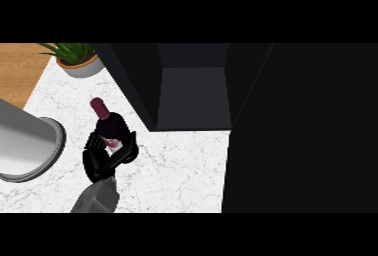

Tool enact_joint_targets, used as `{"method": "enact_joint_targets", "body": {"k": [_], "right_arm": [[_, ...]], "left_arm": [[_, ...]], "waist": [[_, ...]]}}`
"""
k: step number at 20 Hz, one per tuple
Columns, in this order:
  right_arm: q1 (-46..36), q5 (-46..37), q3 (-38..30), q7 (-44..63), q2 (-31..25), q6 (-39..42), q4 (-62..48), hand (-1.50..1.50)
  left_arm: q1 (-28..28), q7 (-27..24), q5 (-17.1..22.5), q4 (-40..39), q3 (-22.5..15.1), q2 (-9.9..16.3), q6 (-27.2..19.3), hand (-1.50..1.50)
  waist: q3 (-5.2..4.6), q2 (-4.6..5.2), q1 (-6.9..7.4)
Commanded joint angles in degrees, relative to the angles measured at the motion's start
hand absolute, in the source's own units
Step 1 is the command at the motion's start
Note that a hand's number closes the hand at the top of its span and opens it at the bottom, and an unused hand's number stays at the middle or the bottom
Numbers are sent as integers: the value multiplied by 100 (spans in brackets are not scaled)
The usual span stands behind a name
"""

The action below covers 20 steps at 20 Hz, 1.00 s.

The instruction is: Pick up the wine, place it into the cabinet and close the cabinet

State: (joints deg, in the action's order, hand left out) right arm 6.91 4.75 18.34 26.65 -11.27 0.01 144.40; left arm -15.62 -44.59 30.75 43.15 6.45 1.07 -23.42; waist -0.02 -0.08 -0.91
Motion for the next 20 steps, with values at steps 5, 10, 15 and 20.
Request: {"method": "enact_joint_targets", "body": {"k": [5,10,15,20], "right_arm": [[396,238,212,377,-51,-19,1097,-150],[394,261,128,365,5,-113,1159,-150],[423,538,-136,530,-134,-26,1375,-150],[315,330,115,547,56,-114,1288,-150]], "left_arm": [[767,31,-237,407,-840,354,1610,150],[1256,79,-147,1246,-1148,712,2743,150],[1559,362,-92,2017,-1387,753,3022,150],[1679,1096,-323,3177,-1789,564,2269,150]], "waist": [[5,-73,36],[7,-54,69],[9,-36,51],[5,-34,63]]}}
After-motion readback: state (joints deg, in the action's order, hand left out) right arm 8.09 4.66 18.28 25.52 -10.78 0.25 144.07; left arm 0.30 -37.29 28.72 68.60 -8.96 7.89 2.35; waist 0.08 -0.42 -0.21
